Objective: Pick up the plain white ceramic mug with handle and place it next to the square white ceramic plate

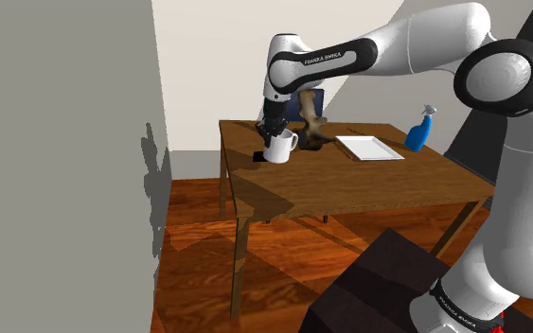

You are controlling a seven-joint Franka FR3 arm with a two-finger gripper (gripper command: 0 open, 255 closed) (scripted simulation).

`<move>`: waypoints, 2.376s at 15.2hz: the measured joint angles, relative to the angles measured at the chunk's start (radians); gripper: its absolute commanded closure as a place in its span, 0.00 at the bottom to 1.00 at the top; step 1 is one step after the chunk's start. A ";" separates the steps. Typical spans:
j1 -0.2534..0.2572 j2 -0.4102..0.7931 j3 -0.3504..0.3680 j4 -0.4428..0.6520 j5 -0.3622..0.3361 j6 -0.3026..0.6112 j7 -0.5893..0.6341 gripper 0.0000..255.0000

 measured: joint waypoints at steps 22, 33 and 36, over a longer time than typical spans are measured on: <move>-0.052 -0.127 -0.025 0.059 0.015 -0.185 -0.082 1.00; -0.178 -0.300 -0.122 -0.167 0.029 -0.131 -0.307 1.00; -0.216 -0.325 -0.157 -0.191 0.029 -0.132 -0.379 1.00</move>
